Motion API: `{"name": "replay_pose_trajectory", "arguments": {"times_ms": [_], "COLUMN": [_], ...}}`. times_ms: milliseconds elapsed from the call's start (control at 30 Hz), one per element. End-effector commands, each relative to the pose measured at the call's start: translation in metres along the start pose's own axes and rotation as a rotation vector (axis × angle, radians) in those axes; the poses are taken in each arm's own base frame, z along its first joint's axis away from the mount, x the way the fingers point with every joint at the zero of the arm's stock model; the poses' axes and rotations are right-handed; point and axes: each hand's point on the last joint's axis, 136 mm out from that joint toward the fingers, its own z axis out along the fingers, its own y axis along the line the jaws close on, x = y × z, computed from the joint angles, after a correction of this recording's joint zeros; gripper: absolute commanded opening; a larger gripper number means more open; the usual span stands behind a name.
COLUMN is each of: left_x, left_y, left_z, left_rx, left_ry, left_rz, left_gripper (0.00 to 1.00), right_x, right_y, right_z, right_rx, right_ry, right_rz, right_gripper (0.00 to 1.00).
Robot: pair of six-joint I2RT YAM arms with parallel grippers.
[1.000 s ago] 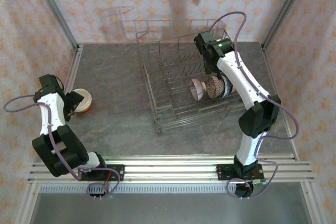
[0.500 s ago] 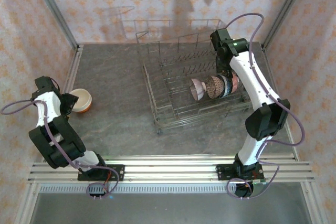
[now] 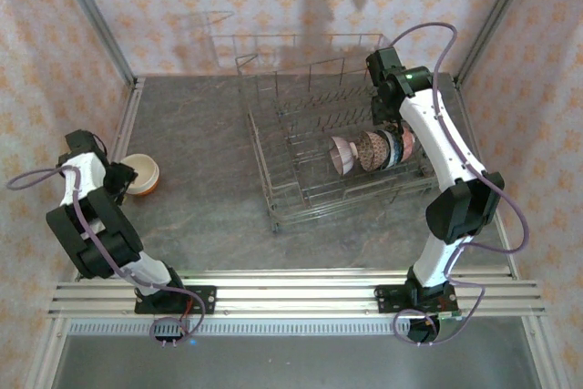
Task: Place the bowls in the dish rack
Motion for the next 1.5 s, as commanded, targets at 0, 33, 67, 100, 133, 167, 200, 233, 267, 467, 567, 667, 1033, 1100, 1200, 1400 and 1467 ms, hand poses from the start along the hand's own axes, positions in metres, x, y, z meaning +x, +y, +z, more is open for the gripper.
{"name": "replay_pose_trajectory", "arguments": {"times_ms": [0, 33, 67, 100, 133, 167, 200, 233, 267, 467, 567, 667, 1033, 1100, 1200, 1400, 1467], "left_x": [0.002, 0.004, 0.006, 0.007, 0.009, 0.010, 0.011, 0.013, 0.015, 0.027, 0.030, 0.033, 0.056, 0.061, 0.071, 0.092, 0.092], "left_y": [-0.002, -0.003, -0.003, -0.003, -0.004, -0.004, -0.006, -0.007, -0.008, -0.012, -0.012, -0.012, -0.028, -0.035, -0.044, -0.070, -0.074], "left_z": [-0.002, -0.001, 0.000, 0.000, 0.001, 0.001, 0.002, 0.002, 0.003, 0.009, 0.009, 0.008, 0.008, 0.006, 0.005, 0.007, 0.007], "left_rx": [-0.035, -0.036, -0.040, -0.040, -0.041, -0.043, -0.044, -0.046, -0.048, -0.056, -0.051, -0.049, -0.034, -0.021, -0.013, -0.034, -0.032], "left_ry": [0.012, 0.017, 0.023, 0.028, 0.034, 0.040, 0.047, 0.055, 0.060, 0.120, 0.130, 0.137, 0.203, 0.220, 0.245, 0.284, 0.278], "left_rz": [0.063, 0.072, 0.081, 0.088, 0.098, 0.106, 0.119, 0.135, 0.148, 0.209, 0.222, 0.236, 0.350, 0.378, 0.427, 0.558, 0.561], "left_gripper": [0.43, 0.41, 0.41, 0.38, 0.37, 0.36, 0.34, 0.33, 0.32, 0.26, 0.25, 0.25, 0.25, 0.25, 0.25, 0.26, 0.28], "right_x": [0.004, 0.004, 0.004, 0.005, 0.006, 0.006, 0.006, 0.007, 0.007, 0.006, 0.008, 0.009, 0.009, 0.009, 0.010, 0.010, 0.010], "right_y": [-0.001, -0.001, 0.000, -0.001, -0.001, -0.001, 0.000, -0.001, -0.001, 0.001, 0.002, 0.004, 0.006, 0.007, 0.008, 0.011, 0.011], "right_z": [0.002, 0.001, 0.001, 0.001, 0.001, 0.001, 0.001, 0.001, 0.001, 0.001, 0.002, 0.004, 0.006, 0.006, 0.007, 0.008, 0.007], "right_rx": [-0.004, -0.005, -0.006, -0.009, -0.010, -0.009, -0.012, -0.010, -0.011, -0.019, -0.025, -0.030, -0.040, -0.044, -0.051, -0.062, -0.062], "right_ry": [0.003, 0.001, 0.001, 0.000, 0.000, -0.002, -0.001, 0.000, 0.000, -0.001, 0.002, 0.008, 0.010, 0.010, 0.013, 0.018, 0.018], "right_rz": [-0.021, -0.022, -0.022, -0.021, -0.022, -0.019, -0.020, -0.018, -0.018, -0.012, -0.008, -0.007, -0.007, -0.003, -0.002, 0.001, 0.002], "right_gripper": [0.68, 0.68, 0.68, 0.68, 0.68, 0.68, 0.68, 0.68, 0.68, 0.68, 0.68, 0.68, 0.68, 0.68, 0.68, 0.68, 0.68]}}
